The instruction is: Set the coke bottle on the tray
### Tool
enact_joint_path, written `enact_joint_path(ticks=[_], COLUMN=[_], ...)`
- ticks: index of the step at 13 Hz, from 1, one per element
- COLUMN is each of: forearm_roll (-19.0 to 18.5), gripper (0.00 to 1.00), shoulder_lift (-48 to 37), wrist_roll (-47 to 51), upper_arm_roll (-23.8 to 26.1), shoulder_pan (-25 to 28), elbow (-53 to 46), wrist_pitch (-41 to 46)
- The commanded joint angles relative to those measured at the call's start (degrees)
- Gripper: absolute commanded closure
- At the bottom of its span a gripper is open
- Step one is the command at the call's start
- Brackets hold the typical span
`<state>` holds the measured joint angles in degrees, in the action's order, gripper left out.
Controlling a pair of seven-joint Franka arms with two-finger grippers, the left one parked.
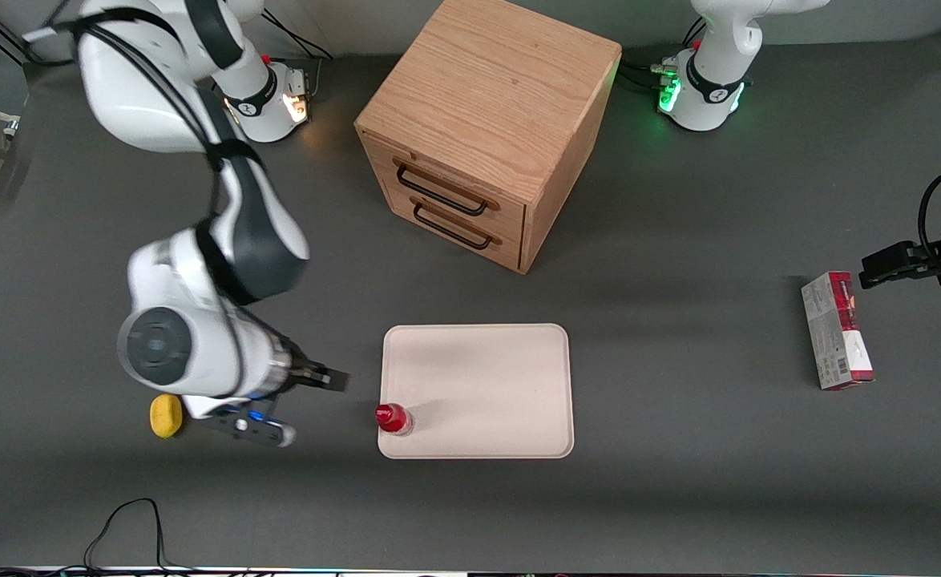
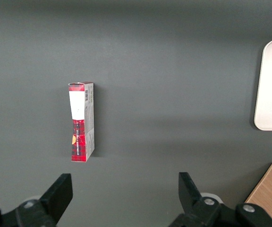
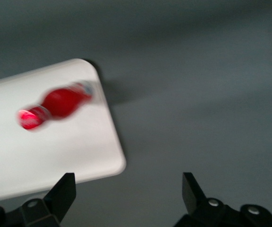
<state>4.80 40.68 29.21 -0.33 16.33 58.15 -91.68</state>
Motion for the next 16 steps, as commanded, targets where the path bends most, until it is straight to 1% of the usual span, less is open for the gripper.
enact_joint_path(ticks=[1, 2, 3, 4, 5, 7, 8, 11, 12, 16], forearm_roll=[-0.1, -0.1, -0.1, -0.1, -0.1, -0.6, -0.7, -1.3, -1.4, -1.3], gripper=[0.00, 0.00, 0.00, 0.00, 0.00, 0.00, 0.00, 0.00, 0.00, 0.00], shoulder_lift=[-22.3, -29.9, -36.1, -41.2, -44.8, -48.4, -49.0, -49.3, -49.0, -48.2], wrist_roll=[-11.2, -14.1, -16.9, -20.6, -23.1, -24.6, -24.6, -26.2, -26.5, -26.5], upper_arm_roll=[0.2, -0.4, -2.4, -3.9, -4.8, -4.9, -4.7, -4.7, -4.6, -4.4], shoulder_pan=[-5.4, -5.9, -5.5, -5.4, -5.4, -5.7, -5.7, -6.4, -7.4, -7.7], elbow=[31.9, 42.3, 50.3, 55.5, 58.0, 58.0, 56.4, 50.4, 49.0, 47.1], wrist_pitch=[-9.8, -15.1, -18.2, -19.0, -18.4, -15.3, -13.6, -4.7, -3.5, -2.4])
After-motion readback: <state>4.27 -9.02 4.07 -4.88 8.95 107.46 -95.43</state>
